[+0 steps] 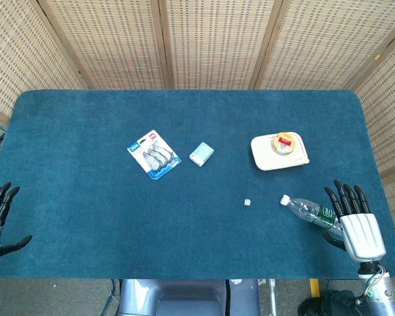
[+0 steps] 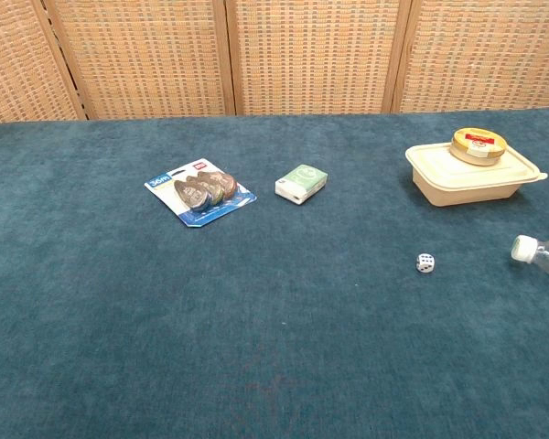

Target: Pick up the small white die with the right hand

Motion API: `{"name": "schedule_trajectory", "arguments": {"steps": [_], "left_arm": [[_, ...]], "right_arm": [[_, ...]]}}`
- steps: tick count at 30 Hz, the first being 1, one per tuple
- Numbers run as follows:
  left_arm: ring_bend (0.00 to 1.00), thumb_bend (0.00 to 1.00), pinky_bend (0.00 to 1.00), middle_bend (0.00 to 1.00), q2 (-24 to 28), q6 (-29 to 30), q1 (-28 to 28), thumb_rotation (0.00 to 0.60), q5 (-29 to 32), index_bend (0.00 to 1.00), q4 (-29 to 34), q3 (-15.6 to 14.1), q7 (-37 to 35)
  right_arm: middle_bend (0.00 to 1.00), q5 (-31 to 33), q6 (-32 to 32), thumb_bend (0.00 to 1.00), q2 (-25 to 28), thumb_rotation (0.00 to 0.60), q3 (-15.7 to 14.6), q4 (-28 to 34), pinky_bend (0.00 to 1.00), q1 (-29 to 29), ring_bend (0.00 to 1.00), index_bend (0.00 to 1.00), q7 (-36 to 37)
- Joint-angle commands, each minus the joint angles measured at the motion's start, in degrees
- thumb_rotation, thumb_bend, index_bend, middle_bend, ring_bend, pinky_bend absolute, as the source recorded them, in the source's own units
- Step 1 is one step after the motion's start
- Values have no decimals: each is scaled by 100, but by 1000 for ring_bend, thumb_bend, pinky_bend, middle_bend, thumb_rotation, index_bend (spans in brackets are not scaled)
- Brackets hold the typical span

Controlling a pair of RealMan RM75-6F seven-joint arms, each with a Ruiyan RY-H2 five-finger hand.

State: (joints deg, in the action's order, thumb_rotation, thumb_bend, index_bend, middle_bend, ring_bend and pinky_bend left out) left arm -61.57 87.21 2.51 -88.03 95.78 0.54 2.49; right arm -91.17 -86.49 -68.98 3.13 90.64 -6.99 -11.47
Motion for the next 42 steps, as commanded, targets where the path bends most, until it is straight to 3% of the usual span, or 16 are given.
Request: {"name": "schedule_trajectory", "arguments": {"steps": [1, 8, 13, 18, 27, 31, 42], "left_arm": [[0, 56, 0, 0, 1, -4, -2, 600, 5, 0, 1, -2, 0], [0, 57, 0, 0, -17, -33, 7, 600, 22, 0, 9, -1, 37], [0, 55, 0, 0, -51, -124, 49, 600, 112, 0, 15, 31, 131], [0, 56, 0, 0, -81, -248, 108, 600, 282, 0, 39, 97, 228], [0, 56, 0, 0, -88, -434, 194, 600, 539, 0, 50, 189, 294], [0, 57, 0, 0, -81, -549, 247, 600, 678, 0, 34, 237, 281], [0, 58, 0, 0, -112, -718, 327, 600, 871, 0, 32, 271, 392]], "right_arm": [[0, -1, 23, 0, 9, 600, -13, 10, 0, -4, 0, 58, 21], [0, -105, 244, 0, 24, 600, -117, 30, 0, -99, 0, 66, 106], [0, -470, 756, 0, -139, 600, -214, -245, 0, -502, 0, 120, 94], [0, -540, 1596, 9, -346, 600, -92, -421, 0, -1142, 0, 170, -97], [0, -528, 2828, 193, -922, 600, 97, -973, 0, -2168, 0, 286, -274], [0, -517, 3102, 258, -1231, 600, 177, -1322, 0, -2525, 0, 313, -315], [0, 48, 3736, 260, -1704, 600, 365, -1626, 0, -3000, 0, 323, -414]]}}
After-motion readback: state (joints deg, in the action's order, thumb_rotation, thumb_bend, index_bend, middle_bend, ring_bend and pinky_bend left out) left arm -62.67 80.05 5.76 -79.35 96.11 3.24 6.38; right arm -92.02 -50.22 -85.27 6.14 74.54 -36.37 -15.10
